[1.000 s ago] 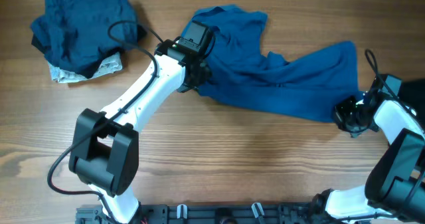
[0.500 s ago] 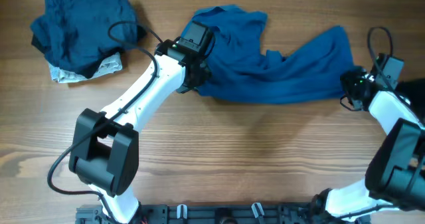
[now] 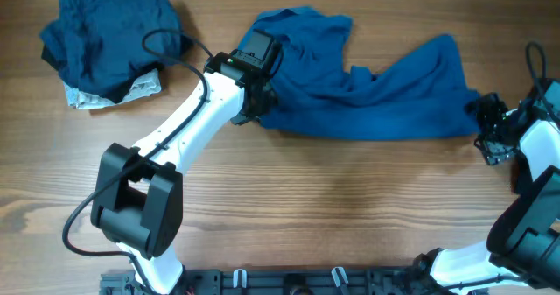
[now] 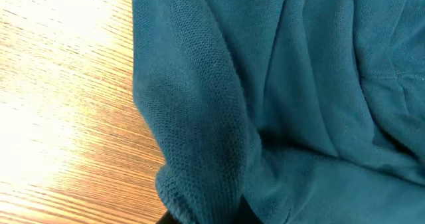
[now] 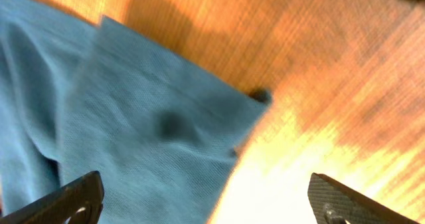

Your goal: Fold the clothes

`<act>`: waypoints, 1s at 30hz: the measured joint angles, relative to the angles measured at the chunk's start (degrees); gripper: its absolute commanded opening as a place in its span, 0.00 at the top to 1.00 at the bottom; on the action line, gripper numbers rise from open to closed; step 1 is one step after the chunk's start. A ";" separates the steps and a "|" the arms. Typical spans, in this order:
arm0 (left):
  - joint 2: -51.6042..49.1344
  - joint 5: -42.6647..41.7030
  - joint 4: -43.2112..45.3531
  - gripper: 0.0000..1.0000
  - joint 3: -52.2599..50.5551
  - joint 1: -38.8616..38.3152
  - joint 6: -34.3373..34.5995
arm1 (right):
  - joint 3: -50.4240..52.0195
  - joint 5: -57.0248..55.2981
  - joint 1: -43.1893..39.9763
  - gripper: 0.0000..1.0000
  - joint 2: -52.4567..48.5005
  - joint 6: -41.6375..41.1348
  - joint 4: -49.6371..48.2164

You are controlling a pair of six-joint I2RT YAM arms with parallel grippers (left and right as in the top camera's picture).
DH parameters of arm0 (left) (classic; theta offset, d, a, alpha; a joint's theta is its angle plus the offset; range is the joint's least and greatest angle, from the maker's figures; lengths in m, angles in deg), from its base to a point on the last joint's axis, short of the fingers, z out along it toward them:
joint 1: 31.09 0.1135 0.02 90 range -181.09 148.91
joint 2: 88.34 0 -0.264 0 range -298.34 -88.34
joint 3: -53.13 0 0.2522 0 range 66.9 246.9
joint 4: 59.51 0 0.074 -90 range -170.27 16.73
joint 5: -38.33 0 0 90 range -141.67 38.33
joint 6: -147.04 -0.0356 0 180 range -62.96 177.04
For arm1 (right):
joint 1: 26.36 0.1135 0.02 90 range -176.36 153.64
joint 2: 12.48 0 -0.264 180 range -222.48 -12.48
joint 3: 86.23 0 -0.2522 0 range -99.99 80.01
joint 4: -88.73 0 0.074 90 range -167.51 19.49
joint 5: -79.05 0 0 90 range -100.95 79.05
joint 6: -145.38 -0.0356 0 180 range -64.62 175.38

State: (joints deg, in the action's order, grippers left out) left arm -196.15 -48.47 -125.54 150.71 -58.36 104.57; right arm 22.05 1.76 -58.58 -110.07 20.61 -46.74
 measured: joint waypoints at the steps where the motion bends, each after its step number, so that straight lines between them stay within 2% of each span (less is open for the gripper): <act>1: 0.00 0.00 0.02 0.92 0.00 0.00 0.00 | 0.07 0.42 -0.02 0.21 0.00 0.20 0.55; 4: 0.00 0.00 0.02 0.92 0.00 0.00 0.00 | 2.05 1.05 0.04 0.44 -0.02 0.33 -2.12; 12: 0.00 0.00 -0.55 0.92 0.00 0.00 0.00 | 5.86 -1.75 0.02 0.38 -0.02 -1.38 -7.28; 26: 0.00 0.00 -1.14 0.92 0.00 0.00 0.00 | 5.05 -2.91 -0.15 0.40 -4.20 -4.87 -14.62; 30: 0.00 0.00 -1.11 0.91 0.00 0.00 0.00 | 4.44 -2.91 -0.13 0.53 -5.46 -5.03 -16.96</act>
State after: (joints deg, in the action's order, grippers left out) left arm -196.15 -48.47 -126.66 150.71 -58.36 104.57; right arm 26.49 -1.15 -58.72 -115.53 15.59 -63.70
